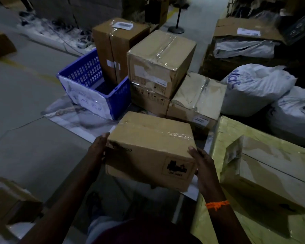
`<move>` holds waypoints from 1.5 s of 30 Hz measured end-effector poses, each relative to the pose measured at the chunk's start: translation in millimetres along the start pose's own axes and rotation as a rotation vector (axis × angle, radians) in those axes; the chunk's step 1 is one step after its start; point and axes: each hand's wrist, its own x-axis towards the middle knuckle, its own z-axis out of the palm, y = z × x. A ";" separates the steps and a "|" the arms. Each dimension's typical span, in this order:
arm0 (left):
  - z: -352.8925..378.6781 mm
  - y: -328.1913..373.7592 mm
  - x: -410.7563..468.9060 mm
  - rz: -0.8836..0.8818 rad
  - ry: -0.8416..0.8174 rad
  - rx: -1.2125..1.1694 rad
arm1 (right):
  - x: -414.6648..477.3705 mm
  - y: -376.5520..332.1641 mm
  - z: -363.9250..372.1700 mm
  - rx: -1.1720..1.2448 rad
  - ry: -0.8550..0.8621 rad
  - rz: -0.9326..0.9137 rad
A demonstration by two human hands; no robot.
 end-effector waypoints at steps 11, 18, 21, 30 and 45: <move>3.7 -44.8 3.7 0.000 -0.092 0.216 | -2.4 46.9 -11.0 -0.147 0.074 0.014; 18.7 -29.4 16.9 0.040 -0.008 0.340 | 26.9 43.1 -7.0 -0.316 0.093 -0.029; 26.5 -14.4 37.6 0.106 -0.020 0.455 | 56.6 32.8 1.4 -0.431 0.070 -0.072; 41.8 18.5 84.0 0.142 -0.083 0.520 | 99.8 0.4 31.8 -0.417 0.049 -0.130; 58.6 63.7 52.4 0.284 0.043 0.184 | 70.8 -37.0 7.9 -0.246 0.158 -0.299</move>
